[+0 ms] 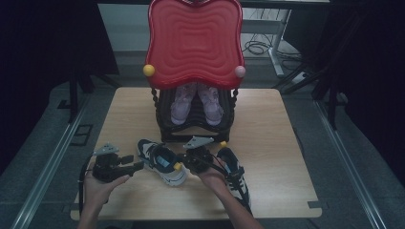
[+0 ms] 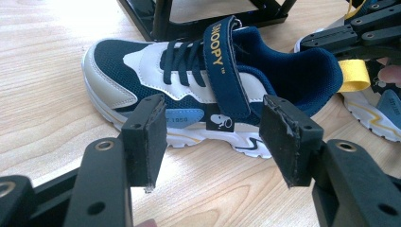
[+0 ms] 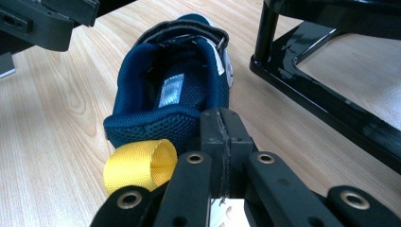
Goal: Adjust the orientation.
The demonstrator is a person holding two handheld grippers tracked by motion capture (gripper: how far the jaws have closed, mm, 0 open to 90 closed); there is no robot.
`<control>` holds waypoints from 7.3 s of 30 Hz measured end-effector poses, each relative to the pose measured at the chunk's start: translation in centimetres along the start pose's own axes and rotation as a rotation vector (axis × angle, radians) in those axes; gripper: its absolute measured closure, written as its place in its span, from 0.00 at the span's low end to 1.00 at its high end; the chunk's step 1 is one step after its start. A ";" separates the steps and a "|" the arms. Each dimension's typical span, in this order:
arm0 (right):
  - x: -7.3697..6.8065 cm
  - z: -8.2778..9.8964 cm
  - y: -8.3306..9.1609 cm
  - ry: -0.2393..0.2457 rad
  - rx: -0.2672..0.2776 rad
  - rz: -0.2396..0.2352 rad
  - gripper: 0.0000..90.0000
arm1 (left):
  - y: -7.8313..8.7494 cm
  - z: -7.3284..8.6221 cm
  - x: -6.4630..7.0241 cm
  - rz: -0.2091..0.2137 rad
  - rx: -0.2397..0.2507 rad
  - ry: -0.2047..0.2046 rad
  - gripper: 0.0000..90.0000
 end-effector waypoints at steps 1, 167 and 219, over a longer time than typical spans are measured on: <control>0.0 0.0 0.0 0.000 0.000 0.000 0.99 | 0.0 0.0 0.0 0.000 0.000 0.000 0.47; 2.4 12.1 12.3 0.030 -0.021 -0.013 0.99 | 3.0 0.3 -1.3 -0.049 0.074 0.029 0.47; 7.1 16.5 15.2 -0.066 -0.073 0.057 1.00 | 2.6 0.6 -1.8 -0.055 0.060 0.040 0.47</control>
Point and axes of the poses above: each handheld gripper's, and its own axes: y roughly backward along the jaws, z roughly out of its underside, x roughly to its right, the point moved 2 cm from there along -y, roughly forward along the jaws, and after that the axes turned 11 degrees about z, right-handed, at the moved point
